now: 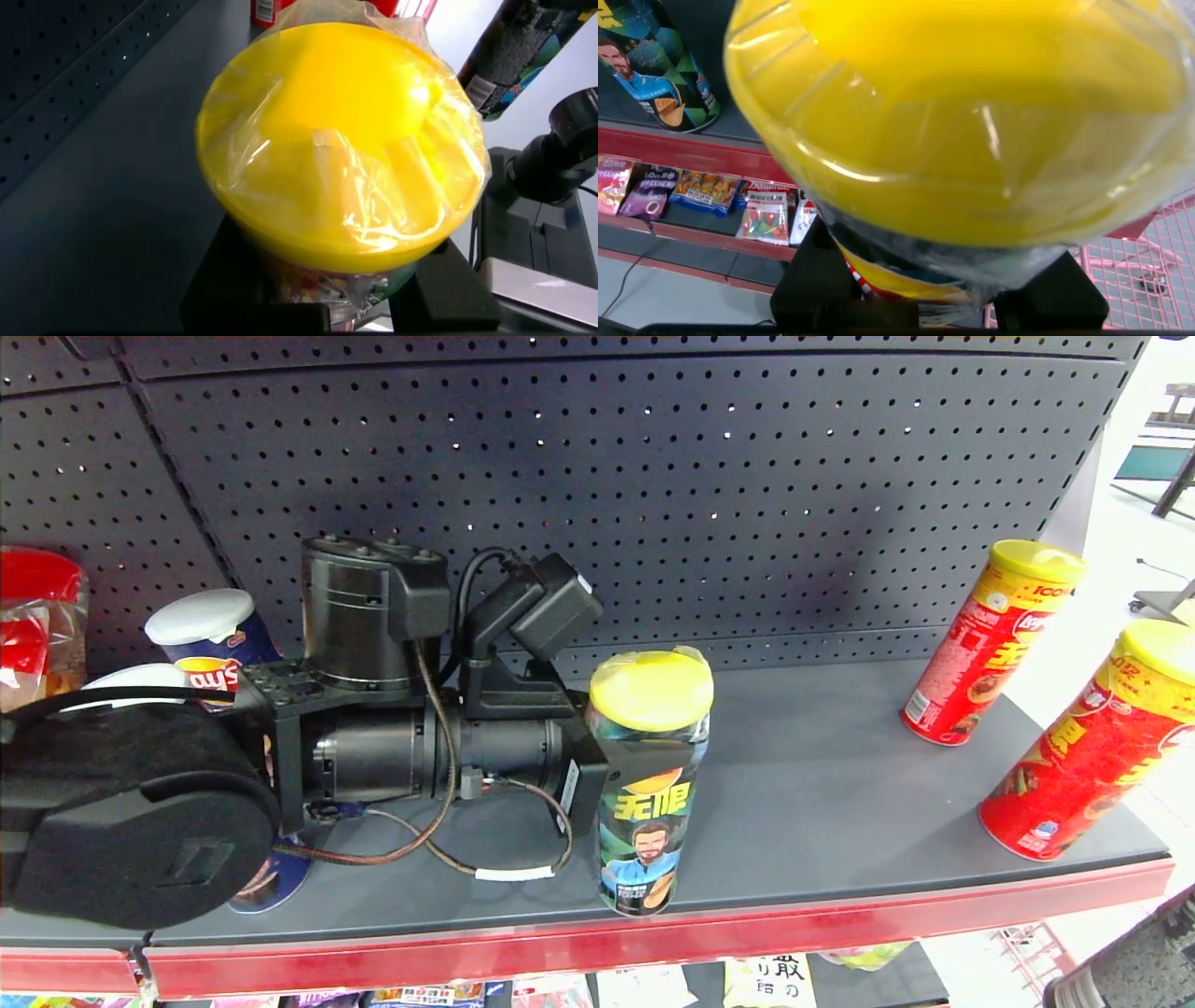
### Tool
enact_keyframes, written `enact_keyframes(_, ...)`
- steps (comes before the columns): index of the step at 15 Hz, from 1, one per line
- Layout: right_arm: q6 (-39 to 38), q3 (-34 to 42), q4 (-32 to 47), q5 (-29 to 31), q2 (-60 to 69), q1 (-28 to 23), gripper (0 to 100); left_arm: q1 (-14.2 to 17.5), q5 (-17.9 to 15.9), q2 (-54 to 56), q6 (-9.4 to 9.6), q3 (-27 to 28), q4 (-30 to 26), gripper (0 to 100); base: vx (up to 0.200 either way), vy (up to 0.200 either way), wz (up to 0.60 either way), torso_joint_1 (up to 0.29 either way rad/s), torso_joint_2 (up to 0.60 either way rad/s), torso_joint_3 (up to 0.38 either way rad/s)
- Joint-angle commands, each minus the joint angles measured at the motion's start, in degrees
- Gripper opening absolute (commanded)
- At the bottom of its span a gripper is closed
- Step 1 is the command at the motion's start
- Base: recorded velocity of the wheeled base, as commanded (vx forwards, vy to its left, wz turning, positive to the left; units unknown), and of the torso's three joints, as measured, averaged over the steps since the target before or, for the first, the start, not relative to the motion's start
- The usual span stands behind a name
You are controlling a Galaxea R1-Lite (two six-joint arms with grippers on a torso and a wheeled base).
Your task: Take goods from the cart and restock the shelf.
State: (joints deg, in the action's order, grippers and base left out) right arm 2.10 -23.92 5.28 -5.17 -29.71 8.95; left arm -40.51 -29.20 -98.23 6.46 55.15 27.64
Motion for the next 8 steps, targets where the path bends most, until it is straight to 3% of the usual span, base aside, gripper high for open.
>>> enact_keyframes(1,0.01,0.01,-0.01,-0.02,0.00,0.02,0,-0.45,0.10,-0.29,0.22,-0.04,-0.04,0,0.000,0.000,0.00,0.000,0.00,0.000)
enact_keyframes(5,0.01,0.01,-0.01,-0.02,-0.09,0.02,0,-0.80,0.46,-0.21,0.57,-0.48,-0.04,0,0.000,0.000,0.00,0.000,0.00,0.000)
enact_keyframes(6,0.01,0.01,-0.01,-0.02,-0.09,0.02,0,-0.80,0.46,-0.03,0.66,-0.39,-0.04,100,0.000,0.000,0.00,0.000,0.00,0.000)
enact_keyframes(8,0.01,0.01,-0.01,-0.02,-0.09,0.02,0,-0.80,1.60,0.23,0.57,-0.57,-0.04,100,0.000,0.000,0.00,0.000,0.00,0.000)
